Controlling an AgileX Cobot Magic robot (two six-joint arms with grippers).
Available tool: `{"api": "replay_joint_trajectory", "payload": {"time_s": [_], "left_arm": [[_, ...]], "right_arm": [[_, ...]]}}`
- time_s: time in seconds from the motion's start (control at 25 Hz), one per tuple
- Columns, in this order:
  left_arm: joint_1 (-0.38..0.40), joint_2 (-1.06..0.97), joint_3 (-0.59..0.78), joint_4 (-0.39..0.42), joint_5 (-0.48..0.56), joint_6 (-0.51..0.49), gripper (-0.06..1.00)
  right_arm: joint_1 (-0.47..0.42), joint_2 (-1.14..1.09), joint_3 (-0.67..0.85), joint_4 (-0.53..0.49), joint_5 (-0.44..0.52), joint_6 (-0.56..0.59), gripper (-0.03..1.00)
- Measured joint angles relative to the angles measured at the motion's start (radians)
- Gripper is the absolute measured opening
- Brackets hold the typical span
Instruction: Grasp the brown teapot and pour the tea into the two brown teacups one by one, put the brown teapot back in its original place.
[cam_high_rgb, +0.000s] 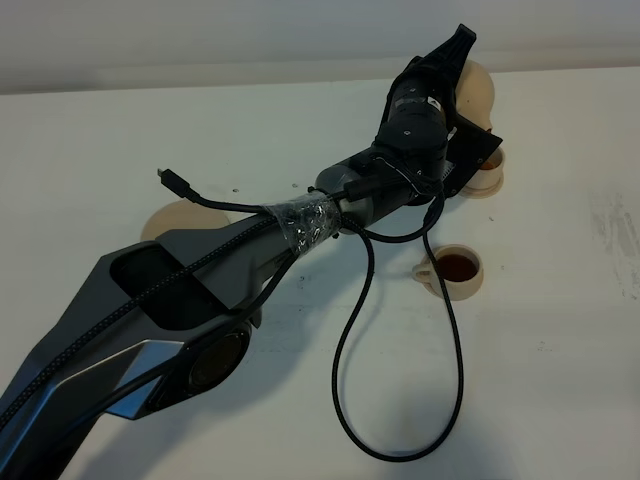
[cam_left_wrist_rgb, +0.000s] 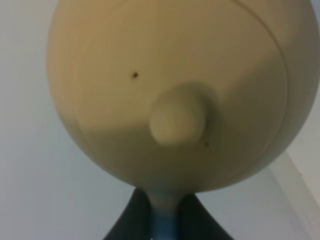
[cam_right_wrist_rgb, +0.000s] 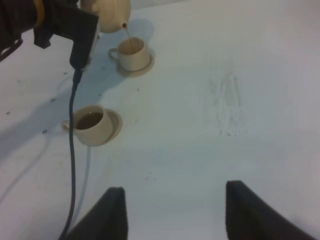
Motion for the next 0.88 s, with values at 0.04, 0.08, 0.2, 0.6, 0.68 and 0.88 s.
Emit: {"api": "replay_joint_trajectory", "payload": {"time_s": [0.04, 0.08, 0.2, 0.6, 0.68, 0.88], "left_arm": [[0.0, 0.0, 0.0, 0.001, 0.0, 0.0, 0.11], [0.0, 0.0, 0.0, 0.001, 0.0, 0.0, 0.11], [0.0, 0.003, 0.0, 0.018, -0.001, 0.0, 0.11], [0.0, 0.006, 0.0, 0.027, -0.006, -0.001, 0.11], [0.0, 0.006, 0.0, 0.027, -0.008, -0.001, 0.11], [0.0, 0.006, 0.0, 0.027, -0.016, -0.001, 0.11]], "right_arm": [[0.0, 0.0, 0.0, 0.0, 0.0, 0.0, 0.47], [0.0, 0.0, 0.0, 0.0, 0.0, 0.0, 0.47], [0.0, 0.0, 0.0, 0.0, 0.0, 0.0, 0.47], [0.0, 0.0, 0.0, 0.0, 0.0, 0.0, 0.47], [0.0, 0.0, 0.0, 0.0, 0.0, 0.0, 0.47], [0.0, 0.0, 0.0, 0.0, 0.0, 0.0, 0.47]]}}
